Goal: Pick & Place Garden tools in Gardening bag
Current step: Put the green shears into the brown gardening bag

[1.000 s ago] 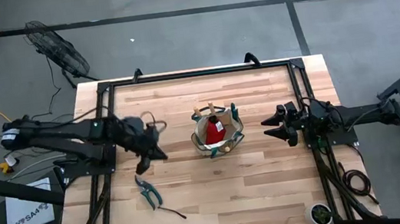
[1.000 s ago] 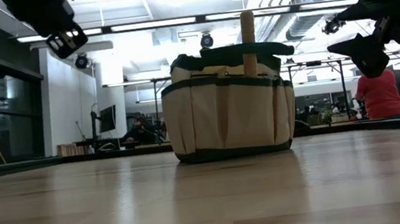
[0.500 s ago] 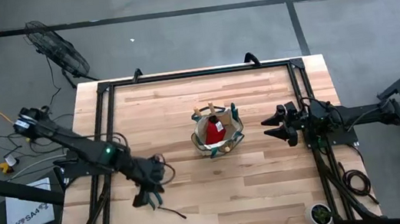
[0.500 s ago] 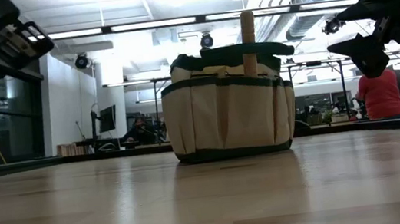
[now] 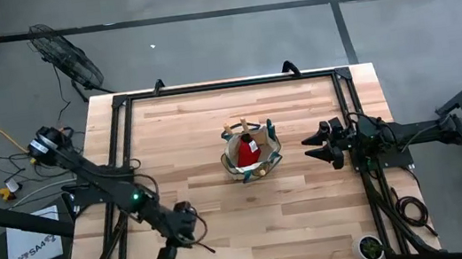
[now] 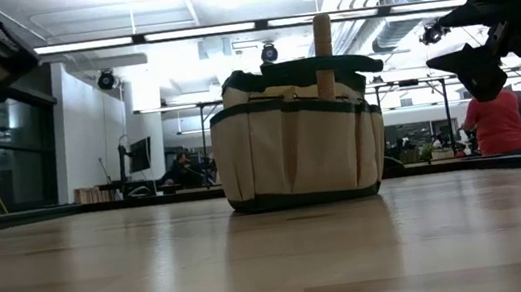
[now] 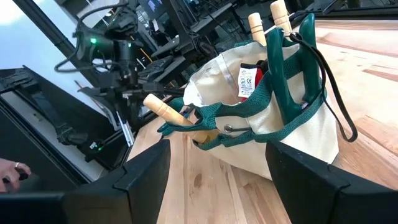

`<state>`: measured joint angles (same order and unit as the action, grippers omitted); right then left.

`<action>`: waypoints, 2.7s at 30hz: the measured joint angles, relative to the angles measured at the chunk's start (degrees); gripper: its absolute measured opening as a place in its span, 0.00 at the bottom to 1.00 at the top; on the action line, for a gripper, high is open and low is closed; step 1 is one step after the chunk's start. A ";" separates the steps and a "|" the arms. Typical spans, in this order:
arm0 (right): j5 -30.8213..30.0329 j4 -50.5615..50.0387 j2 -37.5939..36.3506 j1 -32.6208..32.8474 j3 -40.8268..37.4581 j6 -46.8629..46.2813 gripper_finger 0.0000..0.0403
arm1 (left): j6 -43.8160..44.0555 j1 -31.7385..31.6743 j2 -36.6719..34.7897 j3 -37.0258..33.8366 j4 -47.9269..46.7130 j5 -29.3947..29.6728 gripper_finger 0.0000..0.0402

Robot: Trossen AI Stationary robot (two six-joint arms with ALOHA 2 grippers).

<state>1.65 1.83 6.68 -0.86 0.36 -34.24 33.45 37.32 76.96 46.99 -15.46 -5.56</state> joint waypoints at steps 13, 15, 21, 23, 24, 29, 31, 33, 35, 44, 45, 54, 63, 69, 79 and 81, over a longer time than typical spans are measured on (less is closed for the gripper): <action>0.00 0.00 0.00 -0.02 0.00 0.01 0.64 | -12.29 0.17 11.28 2.91 -1.59 -1.05 0.42; 0.00 0.02 0.02 -0.02 0.00 0.00 0.64 | -14.47 0.65 12.94 3.68 -1.52 -0.67 0.41; -0.02 0.00 0.02 -0.02 0.00 0.02 0.64 | -18.23 2.76 15.26 5.56 -3.53 4.48 0.39; 0.00 0.02 0.02 0.00 0.00 0.00 0.64 | -18.27 3.52 15.29 5.63 -5.21 7.19 0.39; -0.02 0.00 0.02 -0.01 -0.01 0.02 0.64 | -18.27 3.83 15.30 5.63 -5.68 7.89 0.39; -0.02 0.02 0.02 0.00 0.00 0.02 0.64 | -18.25 6.00 15.30 5.63 -8.14 9.23 0.39; -0.02 0.00 0.02 0.00 0.00 0.02 0.64 | -18.24 6.66 15.31 5.63 -10.10 10.55 0.39; -0.01 0.02 0.02 0.00 0.00 0.00 0.64 | -18.23 7.10 15.31 5.63 -11.78 11.70 0.39; -0.02 0.02 0.02 -0.02 0.00 0.00 0.64 | -18.23 7.10 15.31 5.63 -12.77 11.86 0.39; -0.02 0.02 0.02 0.00 0.00 0.01 0.64 | -20.38 6.97 15.29 5.63 -13.38 11.72 0.39; -0.01 0.02 0.02 0.00 0.00 0.00 0.64 | -21.26 6.97 15.31 5.63 -13.38 11.77 0.39; -0.01 0.02 0.02 -0.01 -0.01 0.01 0.64 | -24.64 6.95 16.48 5.63 -11.68 11.77 0.39; -0.01 0.02 0.02 0.00 -0.01 0.02 0.64 | -22.82 6.95 22.07 5.91 -8.57 10.54 0.39; 0.00 0.02 0.02 0.00 0.00 0.02 0.64 | -22.71 6.95 22.76 5.87 -8.55 9.65 0.38; -0.01 0.02 0.02 -0.02 0.00 0.00 0.64 | -16.61 6.93 22.93 5.73 -8.54 8.85 0.21; 0.00 0.02 0.02 -0.02 -0.02 0.02 0.64 | -15.15 6.94 22.96 5.72 -8.53 8.87 0.17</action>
<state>1.65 1.85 6.70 -0.89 0.34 -34.22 18.30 44.26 99.92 52.71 -23.99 3.31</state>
